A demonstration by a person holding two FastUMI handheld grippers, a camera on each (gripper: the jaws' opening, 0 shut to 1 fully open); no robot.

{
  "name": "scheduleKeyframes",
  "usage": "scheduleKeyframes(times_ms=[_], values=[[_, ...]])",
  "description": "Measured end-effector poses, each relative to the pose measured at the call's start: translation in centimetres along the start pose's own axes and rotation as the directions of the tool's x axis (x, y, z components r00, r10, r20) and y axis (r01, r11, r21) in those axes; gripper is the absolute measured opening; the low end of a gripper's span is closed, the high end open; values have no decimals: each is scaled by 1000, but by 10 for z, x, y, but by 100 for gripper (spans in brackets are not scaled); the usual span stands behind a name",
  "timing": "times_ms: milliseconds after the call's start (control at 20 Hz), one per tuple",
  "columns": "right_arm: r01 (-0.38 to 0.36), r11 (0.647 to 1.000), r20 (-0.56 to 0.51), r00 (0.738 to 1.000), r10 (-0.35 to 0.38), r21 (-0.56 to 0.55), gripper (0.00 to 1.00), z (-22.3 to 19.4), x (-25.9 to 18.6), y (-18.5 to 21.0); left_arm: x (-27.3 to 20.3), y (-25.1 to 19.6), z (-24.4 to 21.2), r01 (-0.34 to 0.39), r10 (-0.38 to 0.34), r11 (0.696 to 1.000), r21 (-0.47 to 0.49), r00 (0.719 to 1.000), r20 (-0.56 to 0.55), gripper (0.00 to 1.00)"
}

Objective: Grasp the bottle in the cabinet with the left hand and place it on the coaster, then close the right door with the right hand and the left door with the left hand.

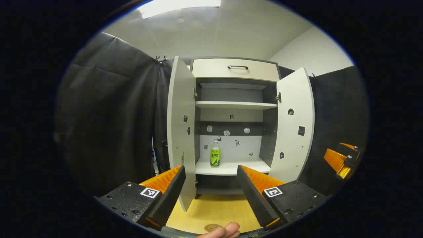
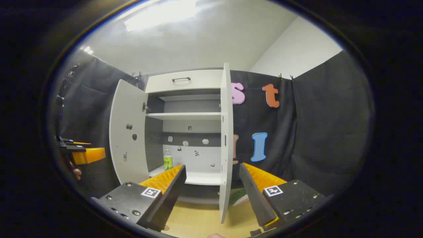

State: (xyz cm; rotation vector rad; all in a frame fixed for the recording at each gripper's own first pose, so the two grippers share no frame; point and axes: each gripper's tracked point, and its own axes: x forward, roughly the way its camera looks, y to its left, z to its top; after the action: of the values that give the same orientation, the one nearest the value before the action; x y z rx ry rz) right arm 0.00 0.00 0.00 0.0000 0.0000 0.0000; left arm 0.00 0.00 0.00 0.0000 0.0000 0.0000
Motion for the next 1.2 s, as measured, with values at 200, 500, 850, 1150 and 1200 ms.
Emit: scheduleKeyframes(times_ms=[200, 500, 850, 1150, 1200], values=[[-8, 1000, -21, 1000, 8, 1, 98, -6, 11, 8, 8, 6, 1, -4, 4, 1000, 2, 1000, 2, 99], [-12, 1000, -9, 1000, 12, -8, 98, -12, 30, 23, 31, 14, -10, -10, 10, 1000, -1, 1000, -13, 98], [-7, 1000, -18, 1000, 7, 8, 98, -18, 64, 36, 83, 9, -11, 26, -26, 1000, 8, 1000, -10, 99], [18, 1000, -19, 1000, -18, 3, 98, -27, 104, 40, 149, 1, -24, 59, -59, 998, 0, 998, -24, 99], [19, 1000, -15, 1000, -19, 2, 98, -29, 110, 42, 161, -1, -29, 64, -64, 998, -2, 998, -29, 99]])
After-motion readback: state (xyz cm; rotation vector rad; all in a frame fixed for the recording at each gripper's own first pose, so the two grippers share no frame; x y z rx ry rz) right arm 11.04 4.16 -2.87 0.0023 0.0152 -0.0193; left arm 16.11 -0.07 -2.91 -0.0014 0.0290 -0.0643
